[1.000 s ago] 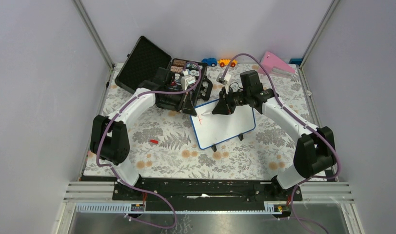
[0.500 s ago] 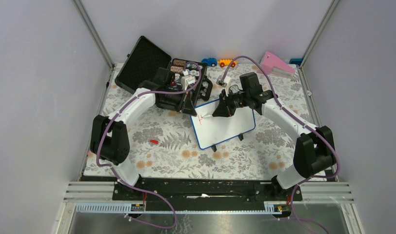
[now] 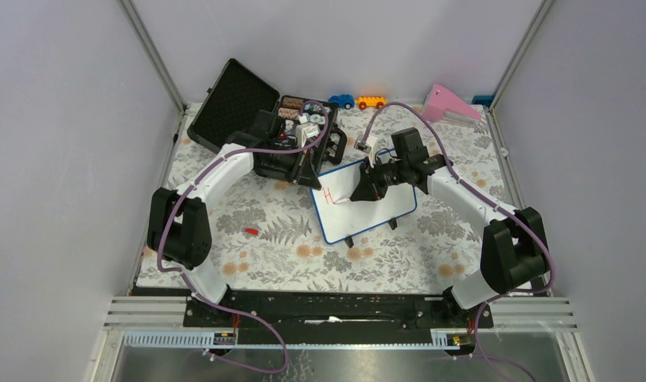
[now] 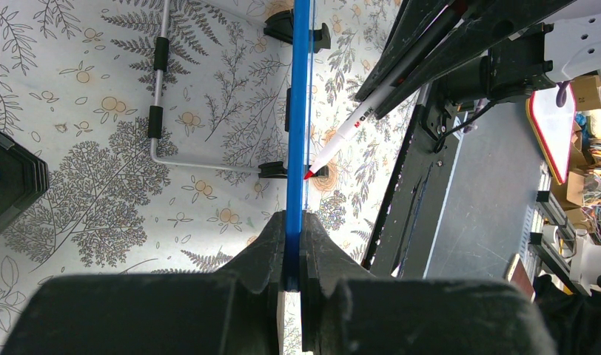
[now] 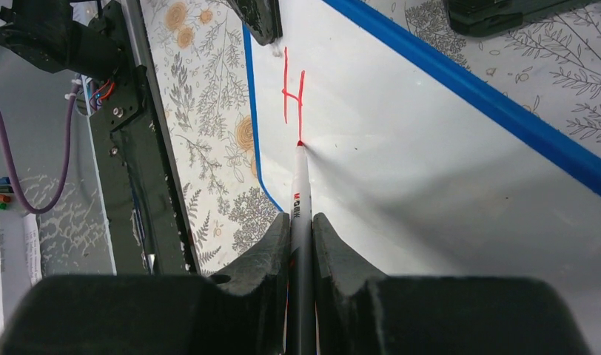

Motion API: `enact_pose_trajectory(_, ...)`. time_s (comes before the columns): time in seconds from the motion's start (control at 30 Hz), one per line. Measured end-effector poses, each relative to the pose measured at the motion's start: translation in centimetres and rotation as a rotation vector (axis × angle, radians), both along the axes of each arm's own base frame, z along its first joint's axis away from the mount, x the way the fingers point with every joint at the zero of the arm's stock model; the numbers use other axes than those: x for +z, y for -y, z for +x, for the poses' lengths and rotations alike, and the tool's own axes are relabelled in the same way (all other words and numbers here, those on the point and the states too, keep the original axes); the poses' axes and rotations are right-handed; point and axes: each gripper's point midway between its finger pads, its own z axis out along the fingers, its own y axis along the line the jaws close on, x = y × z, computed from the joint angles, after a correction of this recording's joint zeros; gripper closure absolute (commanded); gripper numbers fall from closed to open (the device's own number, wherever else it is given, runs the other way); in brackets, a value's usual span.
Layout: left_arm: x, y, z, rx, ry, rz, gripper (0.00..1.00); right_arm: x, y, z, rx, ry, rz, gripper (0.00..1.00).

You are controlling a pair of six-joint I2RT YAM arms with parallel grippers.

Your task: Write a sentence on the whiteboard

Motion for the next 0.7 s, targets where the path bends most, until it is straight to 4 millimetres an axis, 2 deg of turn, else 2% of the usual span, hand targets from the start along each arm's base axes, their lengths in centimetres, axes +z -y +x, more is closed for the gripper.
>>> enact_pose_trajectory(0.23,0.0,0.0,0.0,0.0,0.0,0.0,1.0,0.0,0.2,-0.5,0.005,-0.016,-0.006,1.0)
enact_pose_trajectory(0.47,0.0,0.0,0.0,-0.001,0.0,0.0,1.0,2.5,1.0,0.7,-0.015,0.009,0.043,1.0)
enact_pose_trajectory(0.7,0.0,0.0,0.0,-0.001,0.001,0.0,1.0,2.8,1.3,1.0,-0.024,0.014,0.047,1.0)
